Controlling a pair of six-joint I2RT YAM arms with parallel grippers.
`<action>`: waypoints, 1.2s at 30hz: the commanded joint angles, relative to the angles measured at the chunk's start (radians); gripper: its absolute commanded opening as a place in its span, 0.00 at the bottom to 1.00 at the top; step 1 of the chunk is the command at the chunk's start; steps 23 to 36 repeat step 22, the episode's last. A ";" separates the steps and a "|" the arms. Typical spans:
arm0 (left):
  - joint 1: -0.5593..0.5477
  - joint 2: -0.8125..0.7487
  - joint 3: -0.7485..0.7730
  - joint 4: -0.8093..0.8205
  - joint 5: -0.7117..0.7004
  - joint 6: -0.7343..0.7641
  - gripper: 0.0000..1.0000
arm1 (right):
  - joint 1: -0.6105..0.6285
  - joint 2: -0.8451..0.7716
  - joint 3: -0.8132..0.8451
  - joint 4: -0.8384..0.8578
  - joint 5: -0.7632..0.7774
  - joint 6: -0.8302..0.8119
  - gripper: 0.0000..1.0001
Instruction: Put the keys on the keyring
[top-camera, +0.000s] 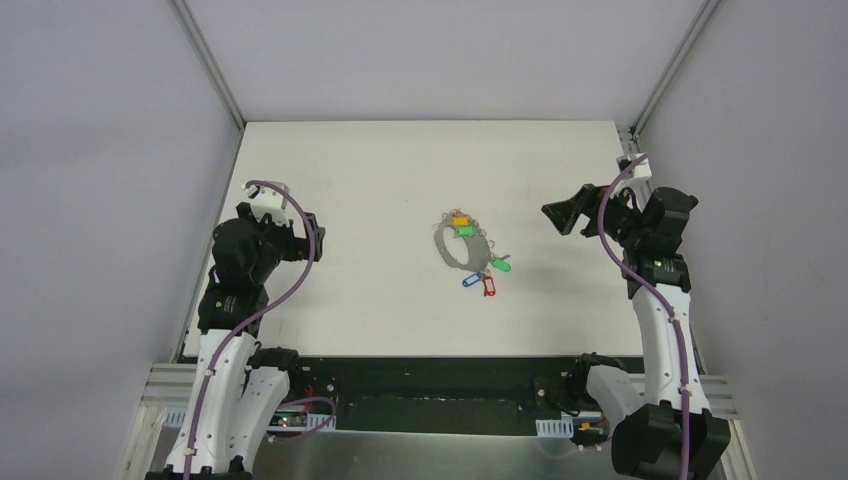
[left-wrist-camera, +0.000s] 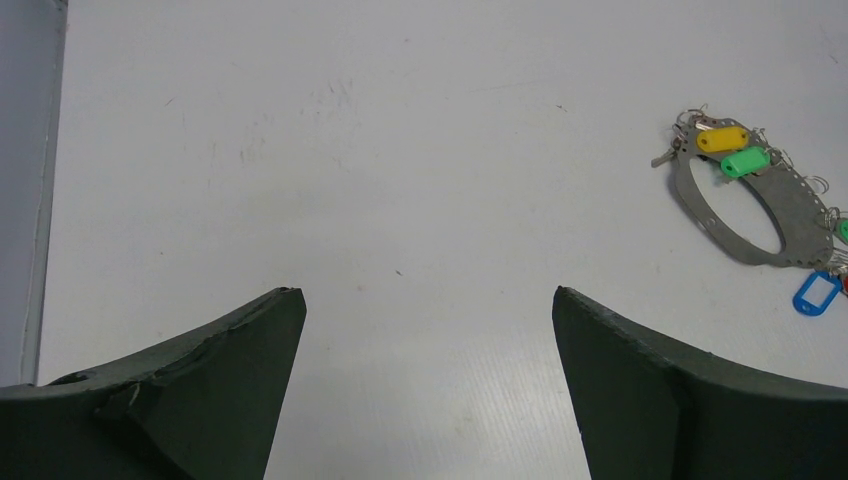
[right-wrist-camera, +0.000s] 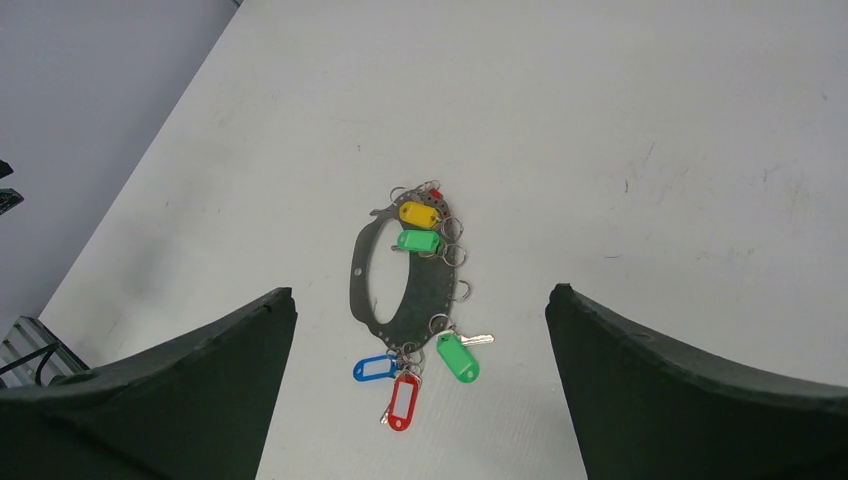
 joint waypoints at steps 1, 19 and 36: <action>0.012 0.005 0.011 0.005 0.023 0.007 0.99 | -0.008 0.000 0.003 0.035 -0.018 -0.011 1.00; 0.012 0.003 0.013 -0.002 0.033 0.011 0.99 | -0.009 -0.004 0.004 0.033 -0.007 -0.008 1.00; 0.012 0.001 0.012 -0.002 0.036 0.013 0.99 | -0.009 -0.004 0.005 0.035 -0.005 -0.007 1.00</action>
